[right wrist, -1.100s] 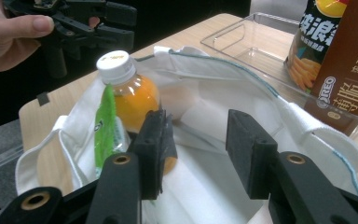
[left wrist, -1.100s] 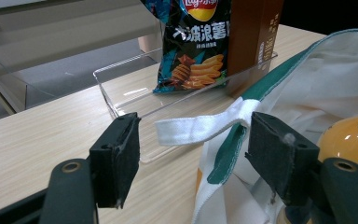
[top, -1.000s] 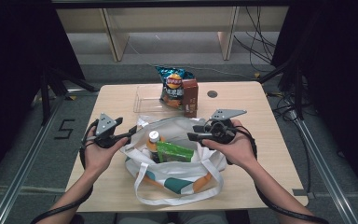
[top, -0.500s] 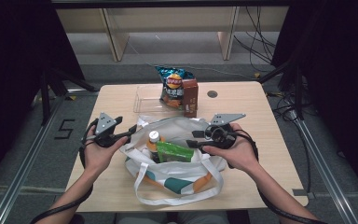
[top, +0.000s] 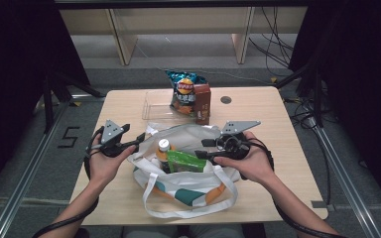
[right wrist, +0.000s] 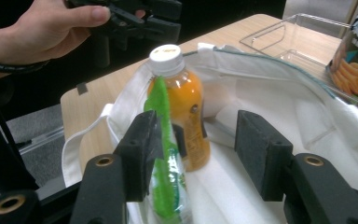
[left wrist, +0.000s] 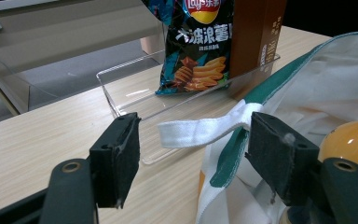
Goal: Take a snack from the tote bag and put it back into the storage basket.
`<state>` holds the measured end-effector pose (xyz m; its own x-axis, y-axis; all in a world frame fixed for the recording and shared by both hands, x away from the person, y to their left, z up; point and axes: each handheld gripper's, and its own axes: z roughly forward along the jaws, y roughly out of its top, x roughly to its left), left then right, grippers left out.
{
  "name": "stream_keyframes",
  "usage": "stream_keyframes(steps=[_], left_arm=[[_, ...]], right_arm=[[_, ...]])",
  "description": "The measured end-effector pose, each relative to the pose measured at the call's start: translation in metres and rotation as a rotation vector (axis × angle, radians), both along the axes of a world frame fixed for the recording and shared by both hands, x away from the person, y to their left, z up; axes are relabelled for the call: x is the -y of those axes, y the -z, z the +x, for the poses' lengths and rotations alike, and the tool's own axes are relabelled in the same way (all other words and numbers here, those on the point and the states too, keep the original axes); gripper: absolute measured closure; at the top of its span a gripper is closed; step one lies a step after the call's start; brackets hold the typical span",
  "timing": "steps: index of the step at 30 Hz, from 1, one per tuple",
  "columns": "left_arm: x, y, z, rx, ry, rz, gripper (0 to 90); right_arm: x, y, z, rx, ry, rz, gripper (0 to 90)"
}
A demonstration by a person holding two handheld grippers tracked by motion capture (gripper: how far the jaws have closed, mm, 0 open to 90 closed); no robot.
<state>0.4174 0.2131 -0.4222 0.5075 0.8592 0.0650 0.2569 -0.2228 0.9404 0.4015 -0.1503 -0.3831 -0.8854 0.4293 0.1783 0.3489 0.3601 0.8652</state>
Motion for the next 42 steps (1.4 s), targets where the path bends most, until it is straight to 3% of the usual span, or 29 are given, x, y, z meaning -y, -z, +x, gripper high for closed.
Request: stream_keyframes(steps=[1,5,8,11,13,14,15,18,20,25,28,29,31,32,34,36,42], left_arm=[[0.000,0.000,0.000,0.000,0.001,0.001,33.5],[0.001,-0.001,0.000,0.004,0.004,0.001,33.5],[0.001,-0.001,0.000,0.003,0.002,-0.001,33.5],[0.001,0.000,0.000,0.001,0.003,0.000,33.5],[0.000,-0.001,0.000,0.005,0.005,0.003,33.5],[0.000,-0.001,0.000,0.008,0.009,-0.001,33.5],[0.000,-0.001,-0.001,0.005,0.004,0.003,33.5],[0.001,-0.001,0.000,0.003,0.004,0.003,33.5],[0.001,0.000,0.000,0.004,0.005,0.002,33.5],[0.001,0.000,0.000,0.003,0.004,0.001,33.5],[0.001,0.000,0.000,0.001,0.003,0.002,33.6],[0.001,0.000,0.000,0.001,0.003,0.002,33.6],[0.001,-0.001,0.000,0.004,0.004,0.004,33.6],[0.001,-0.001,0.000,0.003,0.003,0.002,33.5],[0.000,-0.001,0.000,0.002,0.002,0.001,33.6],[0.000,0.000,0.000,0.001,0.001,0.002,33.6],[0.001,0.000,0.000,0.000,0.000,0.004,33.7]], right_arm=[[-0.002,0.001,-0.002,0.018,0.009,-0.010,49.6],[-0.006,0.006,-0.004,-0.021,-0.015,-0.046,49.8],[-0.009,0.010,-0.005,-0.009,-0.024,-0.067,51.3],[-0.011,0.015,-0.005,-0.025,-0.034,-0.079,54.4],[-0.010,0.017,-0.004,-0.026,-0.031,-0.100,60.0],[-0.011,0.020,-0.003,-0.003,-0.041,-0.102,62.9],[-0.010,0.020,-0.004,-0.025,-0.037,-0.116,65.8],[-0.010,0.020,-0.005,-0.027,-0.047,-0.116,75.1],[-0.009,0.019,-0.004,-0.007,-0.053,-0.127,81.3],[-0.010,0.020,-0.005,0.006,-0.062,-0.113,90.0],[-0.009,0.019,-0.005,0.046,-0.065,-0.122,90.0],[-0.010,0.019,-0.007,0.024,-0.058,-0.114,90.0],[-0.009,0.016,-0.008,0.027,-0.071,-0.121,90.0],[-0.009,0.014,-0.007,0.058,-0.069,-0.110,90.0],[-0.008,0.010,-0.009,0.048,-0.061,-0.108,90.0],[-0.006,0.005,-0.008,0.082,-0.062,-0.098,90.0],[-0.002,-0.004,-0.008,0.112,-0.044,-0.073,90.0]])
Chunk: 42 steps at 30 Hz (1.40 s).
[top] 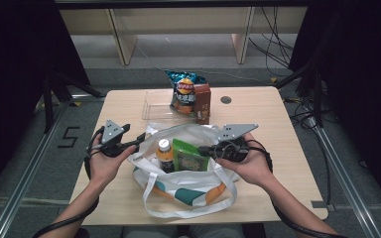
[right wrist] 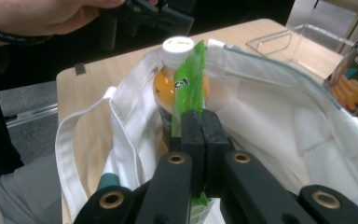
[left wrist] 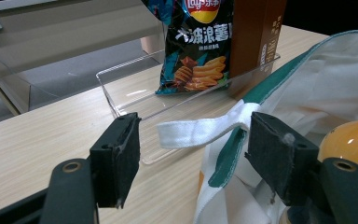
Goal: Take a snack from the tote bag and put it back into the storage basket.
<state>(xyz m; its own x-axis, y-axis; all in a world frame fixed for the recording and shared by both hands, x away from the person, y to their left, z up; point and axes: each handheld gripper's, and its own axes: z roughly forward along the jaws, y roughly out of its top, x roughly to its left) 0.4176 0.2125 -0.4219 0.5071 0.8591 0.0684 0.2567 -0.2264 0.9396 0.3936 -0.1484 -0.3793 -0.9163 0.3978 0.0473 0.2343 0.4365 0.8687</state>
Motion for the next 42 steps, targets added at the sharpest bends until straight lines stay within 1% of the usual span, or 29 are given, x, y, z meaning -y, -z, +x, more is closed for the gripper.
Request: stream_keyframes(steps=[1,2,3,4,5,8,9,10,11,12,15,19,20,21,22,23,24,25,26,27,29,30,31,34,36,37,38,40,42], left_arm=[[0.000,0.000,0.000,0.000,0.000,0.001,33.7],[0.000,0.000,0.000,-0.001,0.000,0.002,33.7],[0.000,0.000,0.000,-0.002,-0.002,0.001,33.7],[0.000,0.000,0.000,-0.003,-0.002,0.001,33.7],[0.000,0.000,0.000,-0.003,-0.002,0.002,33.7],[0.000,0.000,0.001,-0.001,-0.002,0.003,33.8],[0.000,0.000,0.001,-0.003,-0.003,0.002,33.8],[0.000,0.000,0.001,-0.003,-0.003,0.001,33.8],[0.000,0.000,0.001,-0.002,-0.003,0.001,33.8],[0.000,0.000,0.001,-0.003,-0.003,0.000,33.7],[0.000,0.000,0.001,-0.001,-0.003,-0.001,33.8],[-0.001,-0.001,0.001,0.000,-0.005,-0.003,33.8],[-0.001,-0.001,0.001,0.001,-0.006,-0.004,33.8],[-0.001,-0.001,0.001,0.001,-0.006,-0.003,33.8],[-0.001,-0.001,0.001,0.003,-0.006,-0.004,33.8],[-0.001,-0.001,0.001,0.003,-0.006,-0.004,33.8],[-0.001,-0.001,0.001,0.002,-0.006,-0.003,33.8],[-0.001,-0.001,0.001,0.002,-0.006,-0.004,33.8],[-0.001,-0.001,0.001,0.002,-0.007,-0.003,33.8],[-0.001,-0.001,0.001,0.002,-0.006,-0.003,33.8],[-0.001,-0.001,0.001,0.002,-0.007,-0.003,33.8],[-0.001,-0.001,0.001,0.002,-0.007,-0.004,33.8],[-0.001,-0.001,0.001,0.002,-0.007,-0.004,33.8],[-0.001,-0.001,0.001,0.002,-0.007,-0.005,33.8],[-0.001,-0.001,0.001,0.001,-0.007,-0.004,33.9],[-0.001,-0.001,0.001,0.002,-0.007,-0.005,33.9],[-0.001,-0.001,0.001,0.002,-0.007,-0.005,33.9],[-0.001,-0.001,0.001,0.003,-0.008,-0.004,33.9],[-0.001,-0.001,0.001,0.002,-0.008,-0.004,33.9]], right_arm=[[0.000,-0.001,-0.001,0.003,0.020,0.014,90.0],[0.002,-0.004,-0.001,-0.006,0.013,-0.001,90.0],[0.001,-0.005,0.000,0.024,0.016,0.012,90.0],[0.002,-0.007,0.000,0.023,0.003,0.008,90.0],[0.002,-0.007,0.000,0.042,0.023,0.015,90.0],[0.003,-0.011,0.000,0.023,0.030,0.001,90.0],[0.004,-0.012,0.002,0.053,0.033,0.003,90.0],[0.003,-0.013,-0.001,0.020,0.040,0.017,90.0],[0.003,-0.015,0.001,0.055,0.032,0.020,90.0],[0.004,-0.018,0.000,0.042,0.039,0.014,90.0],[0.004,-0.023,0.001,0.057,0.054,0.039,90.0],[0.005,-0.028,0.005,0.095,0.043,0.044,90.0],[0.006,-0.030,0.003,0.068,0.047,0.039,90.0],[0.006,-0.031,0.005,0.109,0.050,0.050,90.0],[0.006,-0.032,0.005,0.092,0.039,0.047,90.0],[0.007,-0.034,0.006,0.114,0.036,0.045,90.0],[0.006,-0.034,0.004,0.100,0.064,0.064,90.0],[0.007,-0.037,0.005,0.115,0.046,0.054,90.0],[0.006,-0.037,0.005,0.112,0.058,0.070,90.0],[0.007,-0.039,0.005,0.108,0.047,0.063,90.0],[0.007,-0.042,0.008,0.135,0.046,0.076,90.0],[0.008,-0.044,0.006,0.118,0.065,0.072,90.0],[0.008,-0.046,0.008,0.140,0.059,0.075,90.0],[0.009,-0.051,0.010,0.147,0.078,0.091,90.0],[0.008,-0.054,0.011,0.129,0.069,0.092,90.0],[0.009,-0.055,0.013,0.150,0.068,0.092,90.0],[0.008,-0.055,0.013,0.138,0.072,0.096,90.0],[0.008,-0.056,0.017,0.167,0.070,0.096,90.0],[0.008,-0.057,0.018,0.156,0.068,0.107,90.0]])
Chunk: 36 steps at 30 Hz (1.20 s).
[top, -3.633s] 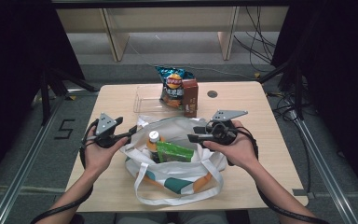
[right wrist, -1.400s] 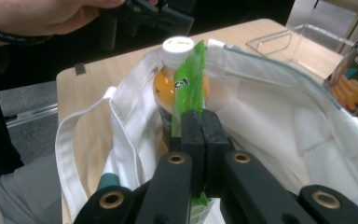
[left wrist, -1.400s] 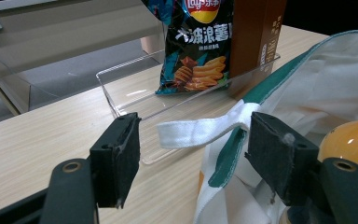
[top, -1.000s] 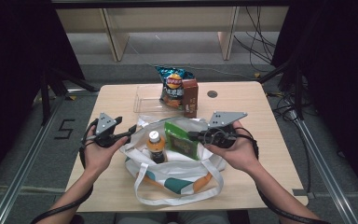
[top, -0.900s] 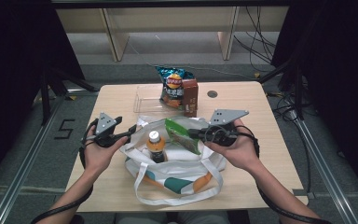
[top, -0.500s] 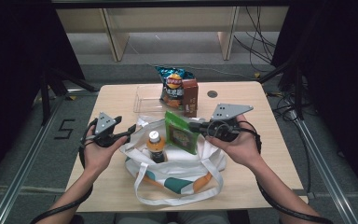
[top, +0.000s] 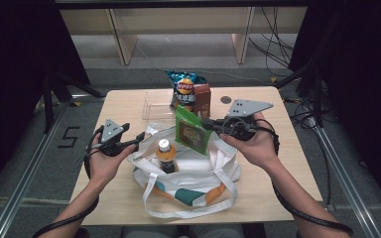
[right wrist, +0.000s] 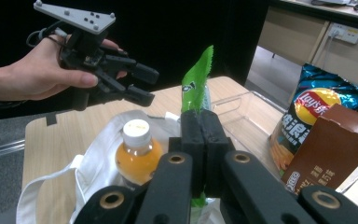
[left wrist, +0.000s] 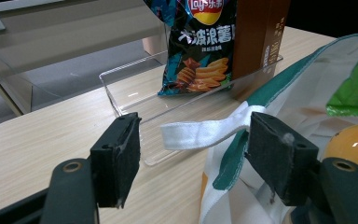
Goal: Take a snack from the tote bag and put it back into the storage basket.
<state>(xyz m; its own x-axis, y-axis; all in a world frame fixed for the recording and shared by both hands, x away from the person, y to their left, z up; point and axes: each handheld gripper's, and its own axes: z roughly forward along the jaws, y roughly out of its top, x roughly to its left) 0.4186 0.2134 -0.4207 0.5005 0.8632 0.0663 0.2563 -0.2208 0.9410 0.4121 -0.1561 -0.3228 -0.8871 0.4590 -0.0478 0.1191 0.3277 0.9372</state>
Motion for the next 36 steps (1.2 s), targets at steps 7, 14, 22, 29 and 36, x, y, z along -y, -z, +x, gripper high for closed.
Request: stream_keyframes(steps=[7,14,22,29,36], left_arm=[[0.000,0.000,0.000,0.000,0.000,0.000,33.9],[0.000,0.000,0.000,0.001,0.002,0.000,34.0],[0.000,-0.001,0.000,0.003,0.001,0.000,34.0],[0.000,-0.001,0.000,0.004,0.002,-0.002,33.9],[0.000,-0.001,0.000,0.004,0.001,-0.002,33.9]], right_arm=[[0.000,-0.008,0.006,0.036,0.006,0.008,90.0],[-0.002,-0.014,0.010,0.036,0.021,0.018,90.0],[-0.005,-0.017,0.015,0.024,0.027,0.042,90.0],[-0.007,-0.016,0.021,0.047,0.036,0.052,90.0],[-0.011,-0.017,0.024,0.024,0.029,0.078,90.0]])
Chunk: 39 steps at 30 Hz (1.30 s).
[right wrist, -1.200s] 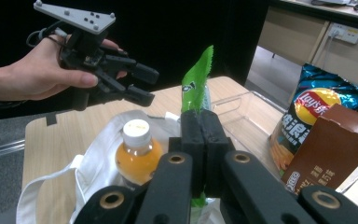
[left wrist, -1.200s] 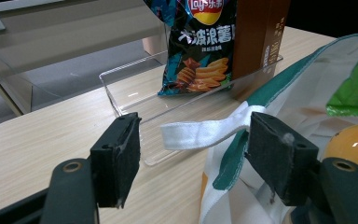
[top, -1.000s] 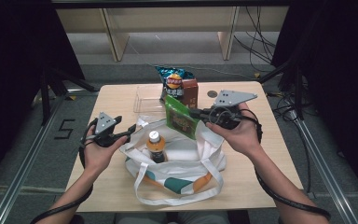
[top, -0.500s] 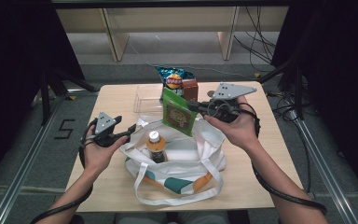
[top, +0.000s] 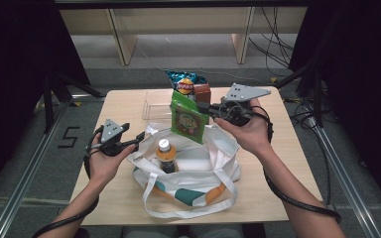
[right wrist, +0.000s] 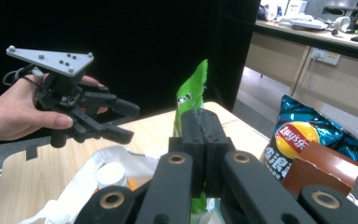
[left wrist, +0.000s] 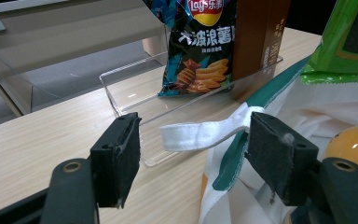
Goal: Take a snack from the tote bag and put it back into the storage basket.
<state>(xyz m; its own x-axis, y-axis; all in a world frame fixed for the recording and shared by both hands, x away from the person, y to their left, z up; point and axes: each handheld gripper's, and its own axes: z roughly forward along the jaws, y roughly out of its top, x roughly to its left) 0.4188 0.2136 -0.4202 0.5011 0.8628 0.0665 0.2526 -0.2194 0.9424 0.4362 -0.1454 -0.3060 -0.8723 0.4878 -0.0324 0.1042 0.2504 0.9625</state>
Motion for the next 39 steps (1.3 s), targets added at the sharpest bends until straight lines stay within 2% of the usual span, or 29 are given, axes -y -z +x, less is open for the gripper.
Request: stream_keyframes(steps=[1,2,3,4,5,9,11,13,14,15,20,23,24,28,30,32,35,36,37,38,39], left_arm=[[0.000,0.000,0.000,0.000,0.000,0.000,33.9],[0.000,0.000,0.000,-0.001,0.000,0.000,33.9],[0.000,0.000,0.000,0.000,0.000,0.000,33.9],[0.000,0.000,0.000,-0.001,0.000,0.001,33.9],[0.000,0.000,0.000,-0.001,-0.001,0.000,33.9],[-0.001,0.000,0.000,0.000,0.000,-0.002,33.9],[-0.001,-0.001,0.000,0.000,-0.001,-0.001,33.9],[-0.001,-0.001,-0.001,-0.002,-0.003,0.001,34.0],[-0.001,-0.001,-0.001,-0.003,-0.004,0.001,33.9],[-0.001,-0.001,0.000,-0.001,-0.002,0.000,34.0],[0.000,-0.001,0.000,0.000,-0.001,-0.001,34.0],[0.000,0.000,0.000,0.000,0.001,0.001,33.9],[0.000,0.000,0.000,0.000,0.000,0.000,34.0],[0.000,0.000,0.000,-0.002,-0.001,0.001,33.9],[0.001,0.000,0.000,-0.003,0.000,0.000,34.0],[0.001,0.000,0.000,-0.002,0.000,0.000,34.0],[0.001,0.000,0.000,-0.002,-0.001,0.000,33.9],[0.000,0.000,0.000,-0.001,0.000,0.000,34.0],[0.000,0.000,0.000,-0.002,0.000,0.000,34.0],[0.000,0.000,0.000,-0.002,0.000,0.001,34.0],[0.000,0.000,0.001,0.000,0.004,-0.006,34.0]], right_arm=[[0.000,-0.001,0.002,0.022,0.006,-0.001,90.0],[0.000,-0.001,0.000,-0.005,0.014,0.002,90.0],[-0.001,-0.001,0.000,-0.011,0.015,0.005,90.0],[-0.001,-0.001,0.002,0.014,0.007,0.005,90.0],[-0.002,-0.002,0.001,-0.012,0.014,0.007,90.0],[-0.003,-0.004,0.003,0.019,0.003,0.005,90.0],[-0.004,-0.006,0.001,0.000,-0.003,0.007,90.0],[-0.005,-0.008,0.001,0.010,-0.006,0.011,90.0],[-0.004,-0.009,-0.002,-0.021,0.001,0.020,90.0],[-0.004,-0.010,0.000,0.009,-0.003,0.018,90.0],[-0.002,-0.017,-0.002,0.001,-0.005,0.031,90.0],[0.001,-0.021,0.000,0.017,0.007,0.040,90.0],[0.001,-0.021,0.000,0.002,0.013,0.043,90.0],[0.002,-0.025,0.004,0.033,0.019,0.044,90.0],[0.002,-0.027,0.004,0.021,0.019,0.050,90.0],[0.001,-0.029,0.006,0.047,0.028,0.054,90.0],[0.001,-0.031,0.009,0.044,0.037,0.054,90.0],[0.001,-0.032,0.011,0.031,0.039,0.068,90.0],[0.001,-0.032,0.012,0.043,0.046,0.062,90.0],[0.000,-0.032,0.013,0.020,0.045,0.069,90.0],[0.000,-0.032,0.016,0.052,0.046,0.064,90.0]])
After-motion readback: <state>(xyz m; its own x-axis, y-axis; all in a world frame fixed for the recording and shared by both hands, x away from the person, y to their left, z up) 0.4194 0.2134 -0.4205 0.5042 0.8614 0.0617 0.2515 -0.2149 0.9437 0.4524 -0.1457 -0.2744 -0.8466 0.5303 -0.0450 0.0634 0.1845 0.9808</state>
